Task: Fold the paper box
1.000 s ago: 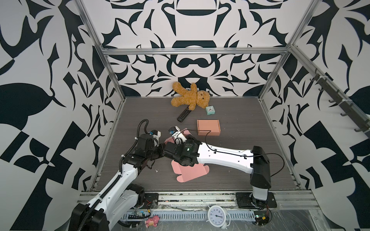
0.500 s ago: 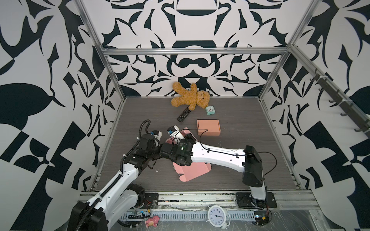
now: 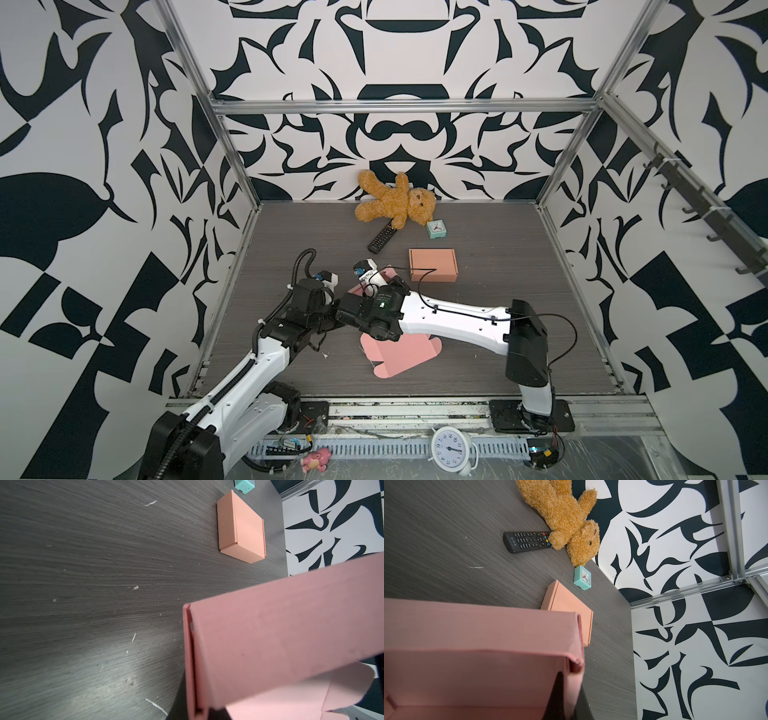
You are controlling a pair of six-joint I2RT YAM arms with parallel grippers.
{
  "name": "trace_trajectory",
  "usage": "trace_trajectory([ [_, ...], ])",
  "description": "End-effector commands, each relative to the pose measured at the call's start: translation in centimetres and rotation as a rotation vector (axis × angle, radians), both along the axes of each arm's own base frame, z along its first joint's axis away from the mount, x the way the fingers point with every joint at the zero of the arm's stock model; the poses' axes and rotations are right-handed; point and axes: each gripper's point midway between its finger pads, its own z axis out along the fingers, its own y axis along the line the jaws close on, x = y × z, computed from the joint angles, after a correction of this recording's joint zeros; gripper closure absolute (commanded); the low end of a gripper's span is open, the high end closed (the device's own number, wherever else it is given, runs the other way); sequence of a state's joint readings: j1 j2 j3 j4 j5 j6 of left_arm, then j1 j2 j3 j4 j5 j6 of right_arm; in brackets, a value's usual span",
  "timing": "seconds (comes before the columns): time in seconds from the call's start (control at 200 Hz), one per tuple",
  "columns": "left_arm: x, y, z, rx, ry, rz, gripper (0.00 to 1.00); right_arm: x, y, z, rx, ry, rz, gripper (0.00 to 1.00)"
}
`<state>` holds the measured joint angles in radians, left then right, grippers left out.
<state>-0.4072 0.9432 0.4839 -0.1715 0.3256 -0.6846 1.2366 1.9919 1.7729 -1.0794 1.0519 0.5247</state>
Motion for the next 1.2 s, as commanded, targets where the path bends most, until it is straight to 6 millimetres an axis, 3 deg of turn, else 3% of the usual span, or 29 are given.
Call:
trace_trajectory([
  [0.0, 0.8, -1.8, 3.6, -0.079, -0.114, -0.067, 0.98, 0.1, 0.6, -0.2, 0.006, 0.006, -0.006, 1.00],
  [0.445, 0.9, -1.6, 3.6, -0.072, -0.116, -0.057, 0.98, -0.7, 0.4, 1.2, 0.026, -0.032, 0.008, 0.85],
  [0.745, 0.9, -1.8, 3.9, -0.077, -0.121, -0.065, 0.97, -0.7, 0.5, 0.9, 0.023, -0.025, 0.008, 0.99],
  [0.915, 1.0, -2.0, 3.7, -0.074, -0.118, -0.068, 0.97, -0.6, 0.5, 0.8, 0.021, -0.025, 0.007, 1.00],
  [1.195, 1.0, -2.0, 3.7, -0.072, -0.120, -0.066, 0.97, -1.1, 0.8, 1.4, 0.055, -0.022, 0.020, 0.82],
])
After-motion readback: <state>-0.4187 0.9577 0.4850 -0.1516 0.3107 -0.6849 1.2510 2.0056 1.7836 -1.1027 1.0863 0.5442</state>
